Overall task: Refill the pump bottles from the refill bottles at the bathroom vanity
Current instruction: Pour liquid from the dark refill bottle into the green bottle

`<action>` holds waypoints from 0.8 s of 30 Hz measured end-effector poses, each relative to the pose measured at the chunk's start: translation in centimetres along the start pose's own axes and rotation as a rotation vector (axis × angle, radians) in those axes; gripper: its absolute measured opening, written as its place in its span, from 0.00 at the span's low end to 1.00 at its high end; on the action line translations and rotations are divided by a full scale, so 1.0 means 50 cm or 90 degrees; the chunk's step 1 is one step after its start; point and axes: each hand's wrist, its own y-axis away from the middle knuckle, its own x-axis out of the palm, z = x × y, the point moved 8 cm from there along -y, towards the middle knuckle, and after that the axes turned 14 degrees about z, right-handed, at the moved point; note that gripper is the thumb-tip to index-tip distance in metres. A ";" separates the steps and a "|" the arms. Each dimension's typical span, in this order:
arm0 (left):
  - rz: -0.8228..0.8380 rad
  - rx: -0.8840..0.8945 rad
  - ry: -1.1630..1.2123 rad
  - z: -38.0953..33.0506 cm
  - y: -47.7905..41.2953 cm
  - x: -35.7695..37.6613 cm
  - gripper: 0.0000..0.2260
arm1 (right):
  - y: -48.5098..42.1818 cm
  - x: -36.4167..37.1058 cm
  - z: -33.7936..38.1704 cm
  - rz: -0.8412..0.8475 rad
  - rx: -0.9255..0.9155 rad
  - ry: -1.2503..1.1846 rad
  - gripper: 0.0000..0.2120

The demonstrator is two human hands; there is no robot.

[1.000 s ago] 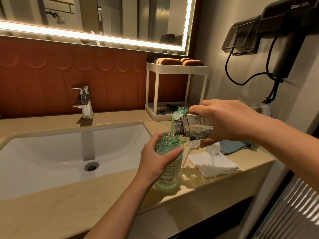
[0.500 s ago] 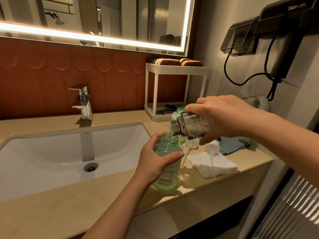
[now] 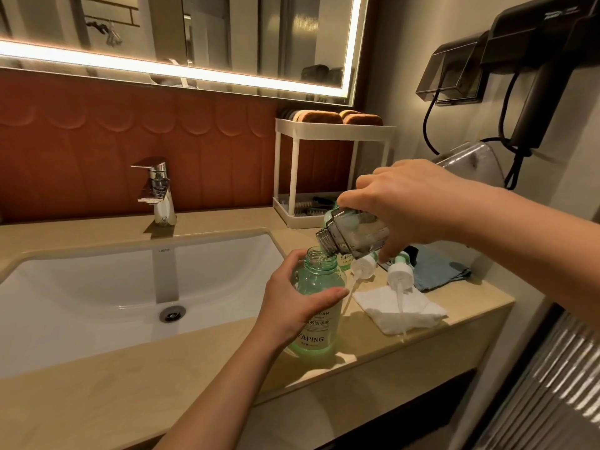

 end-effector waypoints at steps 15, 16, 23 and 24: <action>-0.002 0.007 0.031 0.005 -0.002 0.001 0.30 | 0.000 -0.050 0.050 0.008 -0.008 0.182 0.31; -0.002 0.007 0.030 0.004 -0.001 0.001 0.30 | 0.000 -0.052 0.053 0.005 -0.004 0.193 0.30; 0.006 0.001 0.036 0.006 0.002 0.004 0.32 | 0.005 -0.050 0.062 -0.003 0.006 0.239 0.25; 0.007 0.000 0.037 0.006 0.002 0.004 0.32 | 0.007 -0.049 0.063 -0.001 0.004 0.241 0.24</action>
